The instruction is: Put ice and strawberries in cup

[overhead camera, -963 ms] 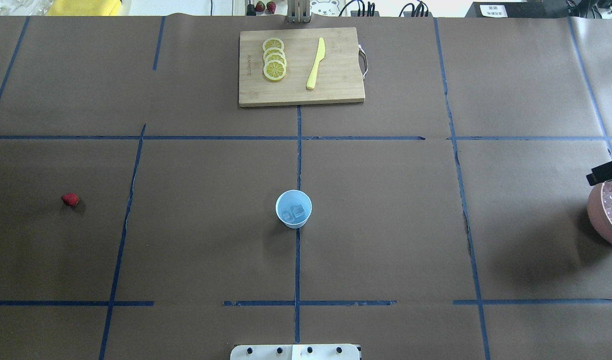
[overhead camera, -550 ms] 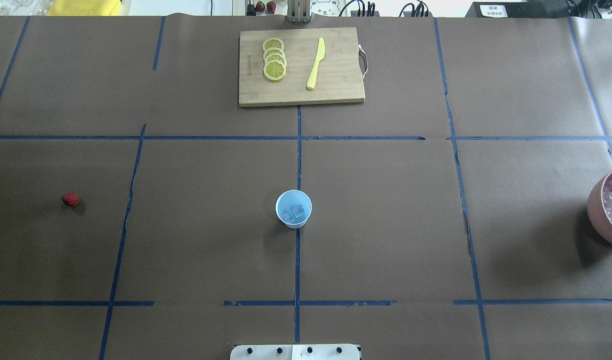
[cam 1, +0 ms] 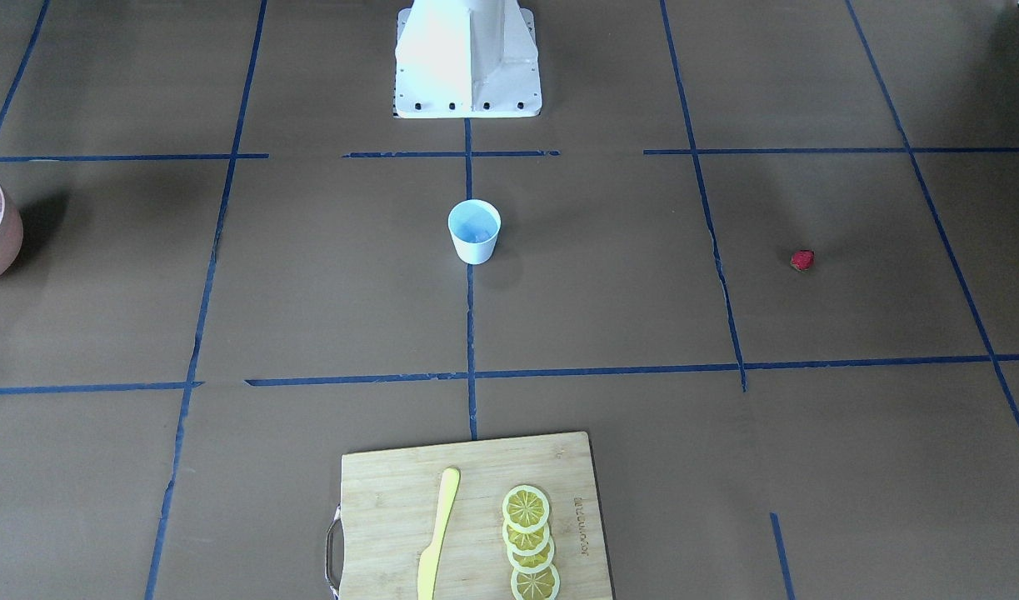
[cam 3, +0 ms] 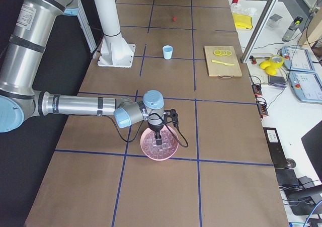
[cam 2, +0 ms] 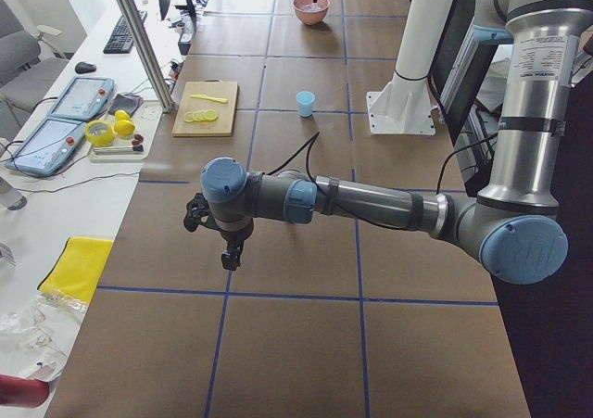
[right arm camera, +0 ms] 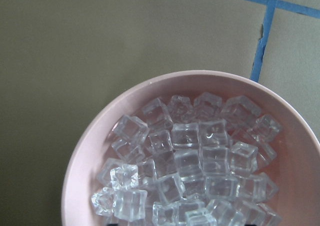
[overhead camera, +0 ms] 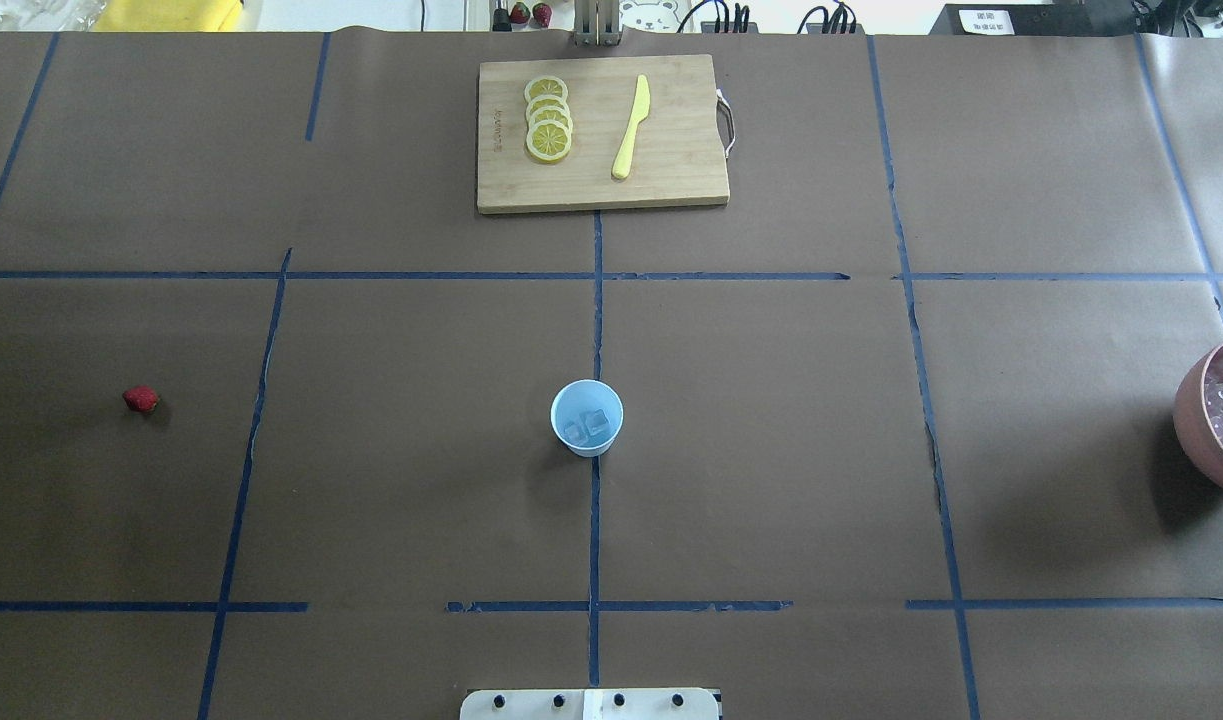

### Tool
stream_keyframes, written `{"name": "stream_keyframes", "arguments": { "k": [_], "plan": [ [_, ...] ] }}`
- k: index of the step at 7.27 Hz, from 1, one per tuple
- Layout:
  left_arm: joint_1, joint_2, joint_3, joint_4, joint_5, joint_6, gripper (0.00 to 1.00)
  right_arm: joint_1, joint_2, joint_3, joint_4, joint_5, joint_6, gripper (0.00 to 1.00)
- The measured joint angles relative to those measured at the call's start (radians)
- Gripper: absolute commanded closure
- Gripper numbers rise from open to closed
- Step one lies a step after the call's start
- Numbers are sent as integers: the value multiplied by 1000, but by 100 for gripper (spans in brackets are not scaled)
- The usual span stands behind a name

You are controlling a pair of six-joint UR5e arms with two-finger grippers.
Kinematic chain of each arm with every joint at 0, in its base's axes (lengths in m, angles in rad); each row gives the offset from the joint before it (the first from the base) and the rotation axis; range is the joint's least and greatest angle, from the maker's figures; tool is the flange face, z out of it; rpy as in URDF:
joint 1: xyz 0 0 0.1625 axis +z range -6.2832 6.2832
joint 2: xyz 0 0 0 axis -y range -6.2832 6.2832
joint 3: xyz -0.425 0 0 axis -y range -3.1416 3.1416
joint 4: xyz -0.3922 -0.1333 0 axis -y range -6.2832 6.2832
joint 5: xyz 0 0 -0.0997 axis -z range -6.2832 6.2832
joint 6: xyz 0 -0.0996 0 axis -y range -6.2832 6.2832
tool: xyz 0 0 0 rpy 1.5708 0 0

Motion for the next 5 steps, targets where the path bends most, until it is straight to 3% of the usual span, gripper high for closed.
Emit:
{"name": "stream_keyframes", "arguments": {
  "k": [3, 5],
  "plan": [
    [0, 0, -1, 0, 0, 0, 0, 0, 0, -52, 9, 8, -14, 23],
    [0, 0, -2, 0, 0, 0, 0, -2, 4, -68, 11, 7, -16, 29]
  ]
}}
